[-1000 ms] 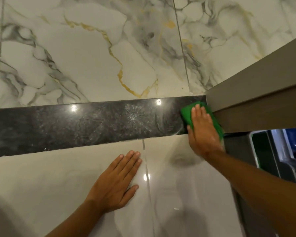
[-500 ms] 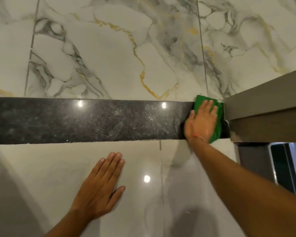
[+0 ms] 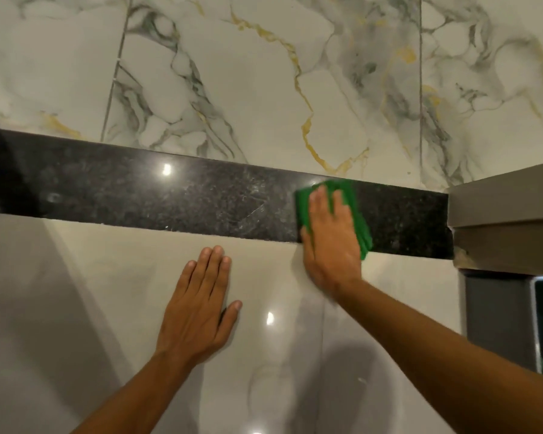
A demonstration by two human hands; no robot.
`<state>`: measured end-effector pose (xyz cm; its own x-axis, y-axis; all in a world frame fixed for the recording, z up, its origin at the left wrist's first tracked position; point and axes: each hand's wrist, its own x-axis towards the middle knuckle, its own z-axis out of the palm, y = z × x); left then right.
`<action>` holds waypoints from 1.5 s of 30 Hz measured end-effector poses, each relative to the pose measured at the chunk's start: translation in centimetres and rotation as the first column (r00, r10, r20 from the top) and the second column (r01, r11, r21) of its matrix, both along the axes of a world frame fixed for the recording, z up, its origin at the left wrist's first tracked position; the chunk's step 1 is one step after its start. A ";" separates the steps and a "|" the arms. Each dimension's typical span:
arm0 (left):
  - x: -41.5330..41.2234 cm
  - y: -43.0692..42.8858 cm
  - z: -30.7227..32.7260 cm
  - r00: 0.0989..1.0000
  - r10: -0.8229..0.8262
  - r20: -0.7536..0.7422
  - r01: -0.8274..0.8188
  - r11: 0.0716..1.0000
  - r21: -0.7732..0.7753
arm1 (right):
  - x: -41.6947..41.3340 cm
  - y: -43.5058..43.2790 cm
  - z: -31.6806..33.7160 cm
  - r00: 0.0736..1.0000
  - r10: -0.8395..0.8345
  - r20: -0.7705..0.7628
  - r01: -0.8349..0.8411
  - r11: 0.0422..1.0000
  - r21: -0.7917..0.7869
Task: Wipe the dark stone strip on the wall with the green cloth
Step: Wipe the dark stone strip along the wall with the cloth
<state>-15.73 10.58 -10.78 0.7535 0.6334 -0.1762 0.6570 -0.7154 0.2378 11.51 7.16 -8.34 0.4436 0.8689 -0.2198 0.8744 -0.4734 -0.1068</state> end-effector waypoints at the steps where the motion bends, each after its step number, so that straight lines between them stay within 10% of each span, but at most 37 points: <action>1: 0.0 0.0 0.1 1.000 0.019 -0.003 -0.019 1.000 0.001 | -0.2 -2.4 0.3 0.970 0.241 -0.026 -0.242 0.969 -0.051; 3: -0.4 0.1 0.5 0.998 0.069 -0.002 -0.069 0.997 -0.014 | 2.3 -5.7 1.4 0.954 0.281 -0.104 -0.292 0.949 -0.120; 5: -0.9 0.4 0.5 0.992 0.129 -0.003 -0.129 0.992 -0.012 | 4.2 -4.3 1.2 0.993 -0.115 -0.037 0.111 0.989 -0.101; 8: -2.1 1.1 0.2 0.983 0.183 -0.001 -0.183 0.983 0.005 | 1.2 5.1 0.8 0.806 -0.590 -0.043 0.590 0.807 -0.011; 11: -3.0 1.5 -0.3 0.971 0.239 -0.010 -0.239 0.971 0.003 | -4.9 5.5 -0.4 0.999 0.010 -0.030 -0.010 1.000 0.024; 13: -3.8 1.8 0.4 0.960 0.278 -0.023 -0.278 0.960 -0.013 | -5.2 1.3 0.6 0.951 0.303 -0.064 -0.307 0.950 -0.056; 16: -4.7 2.3 1.7 0.940 0.337 -0.041 -0.339 0.940 -0.045 | -2.5 0.4 1.2 0.993 -0.108 -0.049 0.102 0.988 -0.118; 19: -5.5 3.0 1.6 0.910 0.413 -0.037 -0.415 0.909 -0.040 | -4.5 8.5 1.3 0.792 -0.602 -0.101 0.594 0.799 -0.094; 22: -6.4 3.5 1.0 0.887 0.458 -0.056 -0.459 0.889 -0.010 | -8.1 9.2 0.7 0.993 -0.108 -0.038 0.106 0.993 -0.060; 25: -7.6 4.0 1.1 0.873 0.483 -0.062 -0.484 0.875 0.009 | -7.0 2.9 1.8 0.904 0.404 -0.137 -0.420 0.901 -0.112; 28: -8.7 4.9 1.1 0.853 0.519 -0.050 -0.520 0.854 0.013 | -5.6 4.0 1.3 0.996 -0.035 -0.085 0.027 0.995 -0.095; 30: -9.2 5.4 0.7 0.841 0.540 -0.031 -0.540 0.841 0.026 | -8.3 10.5 1.6 0.876 -0.475 -0.088 0.470 0.880 -0.073; 33: -10.0 6.4 0.2 0.827 0.562 -0.004 -0.561 0.827 0.044 | -14.7 13.3 1.0 0.998 -0.047 -0.036 0.048 0.998 0.038; 36: -11.2 7.1 0.6 0.814 0.580 0.009 -0.580 0.814 0.036 | -15.2 6.9 1.2 0.811 0.566 -0.144 -0.575 0.817 -0.028; 38: -12.0 7.8 1.0 0.808 0.589 0.008 -0.589 0.807 0.031 | -13.4 6.0 0.7 0.875 0.459 -0.152 -0.472 0.879 -0.062; 42: -14.3 8.9 0.5 0.796 0.605 -0.017 -0.603 0.795 0.063 | -18.5 16.1 1.4 0.965 -0.245 -0.091 0.241 0.969 -0.054; 45: -15.8 9.4 0.1 0.804 0.594 -0.027 -0.591 0.803 0.069 | -20.9 17.1 0.5 0.954 0.294 -0.051 -0.296 0.954 -0.039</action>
<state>-31.53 19.98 -10.66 0.2201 0.9635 -0.1522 0.9662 -0.1940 0.1696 -9.37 24.29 -7.80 0.1575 0.9481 -0.2763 0.9708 -0.2000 -0.1328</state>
